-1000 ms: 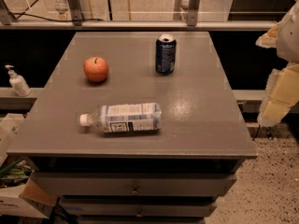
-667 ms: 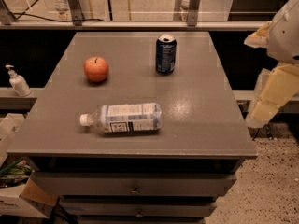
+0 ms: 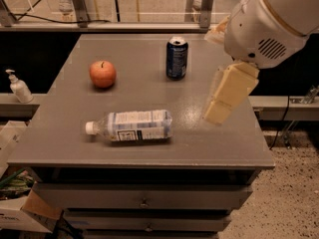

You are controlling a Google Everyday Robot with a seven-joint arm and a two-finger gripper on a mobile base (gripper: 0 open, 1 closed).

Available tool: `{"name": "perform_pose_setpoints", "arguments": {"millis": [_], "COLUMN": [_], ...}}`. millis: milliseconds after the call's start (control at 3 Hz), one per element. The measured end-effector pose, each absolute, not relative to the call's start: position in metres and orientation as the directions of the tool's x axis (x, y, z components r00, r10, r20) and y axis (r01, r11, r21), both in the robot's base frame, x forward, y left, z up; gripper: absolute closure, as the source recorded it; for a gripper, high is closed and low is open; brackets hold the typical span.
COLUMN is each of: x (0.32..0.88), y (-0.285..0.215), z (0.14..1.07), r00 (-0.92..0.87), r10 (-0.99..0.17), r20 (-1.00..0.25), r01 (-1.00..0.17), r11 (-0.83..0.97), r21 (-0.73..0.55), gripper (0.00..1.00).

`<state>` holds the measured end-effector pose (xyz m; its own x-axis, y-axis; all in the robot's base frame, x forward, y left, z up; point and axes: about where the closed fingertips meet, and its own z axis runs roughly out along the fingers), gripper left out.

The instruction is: Place blue plastic bottle upright

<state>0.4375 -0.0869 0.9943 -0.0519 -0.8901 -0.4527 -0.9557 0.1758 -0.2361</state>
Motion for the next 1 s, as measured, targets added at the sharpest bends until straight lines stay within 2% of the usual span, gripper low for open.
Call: {"name": "perform_pose_setpoints", "arguments": {"millis": [333,1000], "x": [0.443,0.462], "y": [-0.035,0.047], "z": [0.992,0.963], "r00": [0.009,0.084], "r10": [-0.872,-0.881], "r20": [-0.489,-0.465], "r01": [-0.952,-0.942], "r11": [0.142,0.083], "r21": [-0.271,-0.326], "gripper": [0.00,0.00]}}
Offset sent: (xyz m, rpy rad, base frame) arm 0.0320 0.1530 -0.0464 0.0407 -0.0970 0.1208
